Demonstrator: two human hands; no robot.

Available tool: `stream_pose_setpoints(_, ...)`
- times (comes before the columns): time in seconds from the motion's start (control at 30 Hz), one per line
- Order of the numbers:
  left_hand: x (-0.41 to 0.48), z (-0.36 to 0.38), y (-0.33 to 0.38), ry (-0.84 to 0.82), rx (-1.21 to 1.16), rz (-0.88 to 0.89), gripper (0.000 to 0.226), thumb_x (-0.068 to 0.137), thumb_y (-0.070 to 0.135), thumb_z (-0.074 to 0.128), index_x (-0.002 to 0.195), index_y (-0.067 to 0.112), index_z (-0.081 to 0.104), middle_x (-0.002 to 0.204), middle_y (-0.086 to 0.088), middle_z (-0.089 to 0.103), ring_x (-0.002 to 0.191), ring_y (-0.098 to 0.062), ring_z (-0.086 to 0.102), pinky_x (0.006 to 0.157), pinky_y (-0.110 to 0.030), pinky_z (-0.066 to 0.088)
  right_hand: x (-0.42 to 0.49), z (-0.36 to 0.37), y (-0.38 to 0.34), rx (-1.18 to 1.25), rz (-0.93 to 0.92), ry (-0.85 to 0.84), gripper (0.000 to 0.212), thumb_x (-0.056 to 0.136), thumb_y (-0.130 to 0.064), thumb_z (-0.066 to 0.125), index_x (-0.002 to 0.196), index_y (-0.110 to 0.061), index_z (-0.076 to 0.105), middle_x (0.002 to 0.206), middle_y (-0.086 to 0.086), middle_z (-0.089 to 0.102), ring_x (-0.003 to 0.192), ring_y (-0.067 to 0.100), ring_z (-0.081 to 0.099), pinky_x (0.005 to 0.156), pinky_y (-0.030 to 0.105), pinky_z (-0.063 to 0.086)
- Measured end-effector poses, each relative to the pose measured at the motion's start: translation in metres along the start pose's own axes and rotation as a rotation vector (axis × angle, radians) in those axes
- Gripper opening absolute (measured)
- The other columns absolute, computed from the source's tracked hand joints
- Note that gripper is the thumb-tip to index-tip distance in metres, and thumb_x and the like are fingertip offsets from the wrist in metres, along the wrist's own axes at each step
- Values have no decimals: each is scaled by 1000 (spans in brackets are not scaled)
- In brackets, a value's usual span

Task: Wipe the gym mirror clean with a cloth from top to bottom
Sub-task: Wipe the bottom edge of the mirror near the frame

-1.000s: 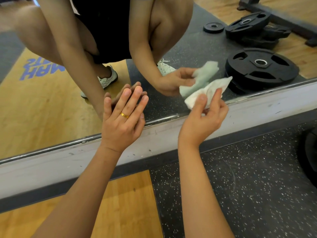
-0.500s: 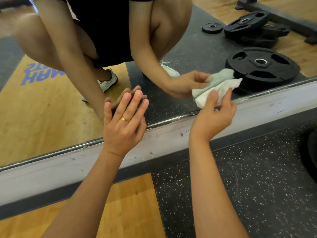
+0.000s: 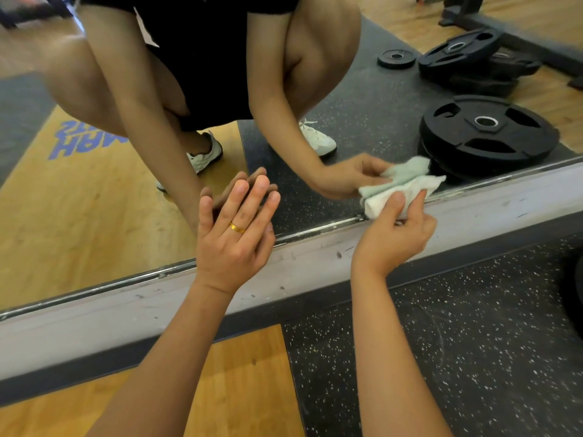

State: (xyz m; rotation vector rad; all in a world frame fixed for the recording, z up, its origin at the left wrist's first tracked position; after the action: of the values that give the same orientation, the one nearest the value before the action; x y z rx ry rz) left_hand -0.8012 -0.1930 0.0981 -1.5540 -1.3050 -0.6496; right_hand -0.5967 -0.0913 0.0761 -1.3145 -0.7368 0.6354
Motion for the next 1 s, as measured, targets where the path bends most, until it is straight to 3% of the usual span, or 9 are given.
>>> stream_pose_setpoints(0.1,1,1,0,6,-1,9,59,91,16,66,149,15,53,169,-1,24,156,-22,22,127,-47,4,-12,-9,22,-45,69,-45,45,105,-27,59,148,-14,54,104,1,47,93,16,55,83,21,50)
stream_pose_setpoints(0.3,3,-2,1,-5,-34,-11,55,92,14,65,147,13,56,166,-3,30,156,-22,22,127,-47,4,21,-14,-8,38,-12,50,48,101,-28,63,147,-15,55,98,-9,45,88,9,56,80,7,45)
stream_pose_setpoints(0.43,11,-11,18,-49,-219,-60,52,92,2,59,144,5,53,166,-11,29,155,-29,24,126,-51,7,24,-1,-8,55,15,33,46,104,-27,59,148,-15,54,107,0,49,92,12,60,76,8,47)
stream_pose_setpoints(0.57,35,-14,65,-137,-328,122,52,92,5,57,144,4,54,159,-15,41,149,-30,40,125,-52,12,7,-8,14,5,84,-25,46,106,-26,58,150,-13,52,109,7,49,94,18,58,76,3,43)
stream_pose_setpoints(0.63,54,-13,79,-173,-339,175,50,94,8,56,144,3,57,156,-13,44,147,-30,42,125,-52,12,8,-13,15,-13,102,-43,44,105,-25,59,148,-12,54,107,4,48,90,11,55,76,0,39)
stream_pose_setpoints(0.7,72,-10,81,-209,-323,231,50,95,11,56,145,3,56,157,-12,43,148,-29,40,126,-51,10,13,-17,6,13,99,-22,44,104,-23,61,146,-12,56,106,3,48,87,3,53,77,4,42)
stream_pose_setpoints(0.8,99,-3,80,-249,-224,287,53,98,19,56,149,4,51,160,-11,41,150,-29,37,126,-51,10,30,-22,-10,100,55,79,46,103,-23,63,147,-11,55,101,-4,48,88,4,56,77,7,44)
stream_pose_setpoints(0.9,114,8,79,-300,-112,216,64,102,40,53,154,4,43,164,-12,33,153,-28,30,126,-51,8,43,-13,-18,96,26,24,45,103,-25,63,146,-13,57,102,-9,47,93,8,58,79,7,46)
stream_pose_setpoints(1.0,107,17,77,-303,23,345,67,104,42,47,158,5,35,167,-11,27,155,-25,26,125,-51,6,41,-7,-6,70,17,-26,45,104,-27,61,146,-12,56,106,-1,49,97,17,60,84,16,48)
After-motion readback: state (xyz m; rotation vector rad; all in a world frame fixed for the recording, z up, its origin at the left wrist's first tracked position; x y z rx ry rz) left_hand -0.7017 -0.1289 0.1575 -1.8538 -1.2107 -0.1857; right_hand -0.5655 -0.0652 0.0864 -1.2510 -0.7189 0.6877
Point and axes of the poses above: each hand's wrist, its own x-axis towards the middle knuckle, its own z-axis out of the palm, y = z × x, the point moved 3 cm from there along x, towards the middle knuckle
